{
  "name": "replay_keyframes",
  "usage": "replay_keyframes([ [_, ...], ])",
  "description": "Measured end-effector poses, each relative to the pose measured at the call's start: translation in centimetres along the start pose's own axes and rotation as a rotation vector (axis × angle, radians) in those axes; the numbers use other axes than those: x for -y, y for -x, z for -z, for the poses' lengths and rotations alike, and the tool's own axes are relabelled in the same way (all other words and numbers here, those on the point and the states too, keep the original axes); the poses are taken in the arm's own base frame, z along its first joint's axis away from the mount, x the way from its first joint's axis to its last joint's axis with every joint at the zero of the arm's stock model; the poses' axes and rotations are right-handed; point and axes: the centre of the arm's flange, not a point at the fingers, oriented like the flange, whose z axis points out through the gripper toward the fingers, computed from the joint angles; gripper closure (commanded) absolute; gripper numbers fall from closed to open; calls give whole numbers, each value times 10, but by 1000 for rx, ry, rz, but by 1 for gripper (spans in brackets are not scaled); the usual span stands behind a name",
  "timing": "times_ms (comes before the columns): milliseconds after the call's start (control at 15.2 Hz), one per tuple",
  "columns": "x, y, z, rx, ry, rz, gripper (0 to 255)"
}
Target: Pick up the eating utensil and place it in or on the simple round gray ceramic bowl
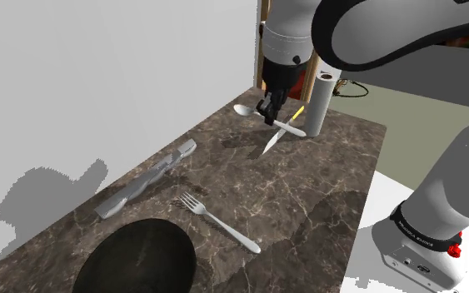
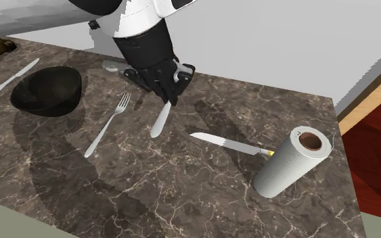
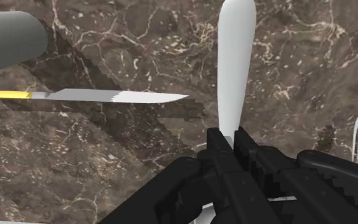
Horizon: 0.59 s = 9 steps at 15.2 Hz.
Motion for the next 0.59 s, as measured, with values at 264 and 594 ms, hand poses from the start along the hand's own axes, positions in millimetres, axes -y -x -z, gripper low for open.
replay_keyframes([
  [264,43,-3,14,0,1,1,255],
  [594,107,-6,19,0,1,1,255],
])
